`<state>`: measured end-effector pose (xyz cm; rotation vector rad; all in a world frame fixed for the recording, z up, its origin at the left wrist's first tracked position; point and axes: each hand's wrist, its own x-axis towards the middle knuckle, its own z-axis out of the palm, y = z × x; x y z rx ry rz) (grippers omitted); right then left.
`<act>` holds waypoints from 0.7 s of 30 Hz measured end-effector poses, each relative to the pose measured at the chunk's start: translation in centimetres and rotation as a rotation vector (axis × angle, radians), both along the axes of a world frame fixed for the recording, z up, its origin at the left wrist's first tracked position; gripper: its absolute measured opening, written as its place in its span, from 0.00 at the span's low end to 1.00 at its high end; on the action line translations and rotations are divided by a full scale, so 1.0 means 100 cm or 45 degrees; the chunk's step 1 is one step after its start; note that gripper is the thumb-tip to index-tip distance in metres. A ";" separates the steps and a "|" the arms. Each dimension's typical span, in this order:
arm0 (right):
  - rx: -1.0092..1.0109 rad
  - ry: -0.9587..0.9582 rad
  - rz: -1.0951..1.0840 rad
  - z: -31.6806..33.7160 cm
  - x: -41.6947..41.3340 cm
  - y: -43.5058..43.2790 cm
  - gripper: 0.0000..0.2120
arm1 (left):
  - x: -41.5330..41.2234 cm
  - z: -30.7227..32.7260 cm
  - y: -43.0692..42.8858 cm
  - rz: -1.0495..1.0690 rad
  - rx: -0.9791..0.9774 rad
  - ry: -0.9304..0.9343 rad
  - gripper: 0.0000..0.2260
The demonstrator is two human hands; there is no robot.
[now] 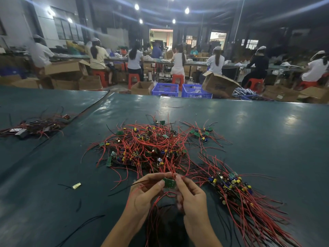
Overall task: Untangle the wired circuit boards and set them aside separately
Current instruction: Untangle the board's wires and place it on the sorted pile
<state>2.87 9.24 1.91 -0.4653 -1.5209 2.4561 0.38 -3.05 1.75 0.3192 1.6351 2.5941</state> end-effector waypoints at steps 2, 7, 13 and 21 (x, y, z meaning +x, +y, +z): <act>-0.146 0.011 0.066 0.002 -0.001 0.001 0.06 | 0.000 0.001 0.001 -0.031 0.076 -0.067 0.09; -0.135 0.118 0.159 0.004 0.002 0.002 0.07 | -0.001 0.005 0.006 -0.065 0.287 -0.272 0.15; -0.074 0.152 0.185 0.009 0.002 0.006 0.09 | 0.001 0.003 0.005 0.088 0.084 -0.182 0.09; -0.134 -0.034 0.174 0.004 0.002 -0.003 0.09 | 0.005 0.009 0.004 0.116 0.102 -0.029 0.09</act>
